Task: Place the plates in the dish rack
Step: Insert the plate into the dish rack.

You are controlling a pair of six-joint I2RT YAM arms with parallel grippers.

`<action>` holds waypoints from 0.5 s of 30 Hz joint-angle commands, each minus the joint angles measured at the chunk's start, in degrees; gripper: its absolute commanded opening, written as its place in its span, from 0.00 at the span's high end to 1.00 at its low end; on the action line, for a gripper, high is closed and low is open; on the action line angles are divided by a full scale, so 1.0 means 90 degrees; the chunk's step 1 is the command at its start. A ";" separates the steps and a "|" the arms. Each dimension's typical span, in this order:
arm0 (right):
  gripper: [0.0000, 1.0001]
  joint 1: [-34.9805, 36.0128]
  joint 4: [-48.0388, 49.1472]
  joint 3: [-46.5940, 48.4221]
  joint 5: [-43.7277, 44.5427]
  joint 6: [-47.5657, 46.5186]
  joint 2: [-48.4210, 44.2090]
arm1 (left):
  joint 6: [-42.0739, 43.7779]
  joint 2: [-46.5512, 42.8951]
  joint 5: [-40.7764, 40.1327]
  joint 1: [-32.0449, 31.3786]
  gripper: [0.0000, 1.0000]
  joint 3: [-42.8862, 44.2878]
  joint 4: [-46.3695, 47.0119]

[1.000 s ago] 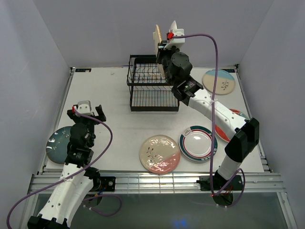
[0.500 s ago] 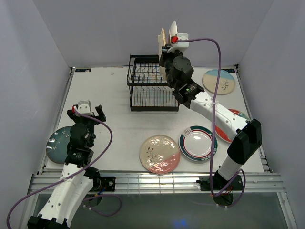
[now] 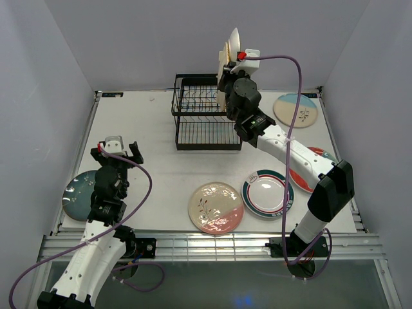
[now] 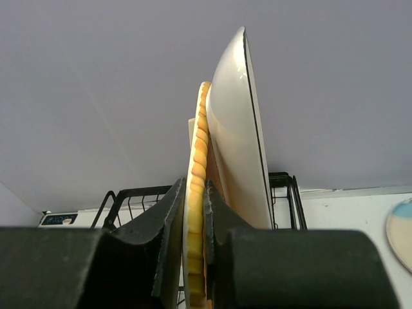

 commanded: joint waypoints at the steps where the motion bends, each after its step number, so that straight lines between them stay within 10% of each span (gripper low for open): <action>1: 0.92 -0.0059 0.0459 0.0278 0.0363 0.0031 -0.0175 | -0.0039 0.0002 0.0102 0.0035 0.02 -0.0036 -0.0019; 15: 0.92 -0.0118 0.0029 0.0601 0.0402 0.0129 0.0235 | -0.0029 -0.0008 0.0121 0.0035 0.02 -0.0026 -0.0019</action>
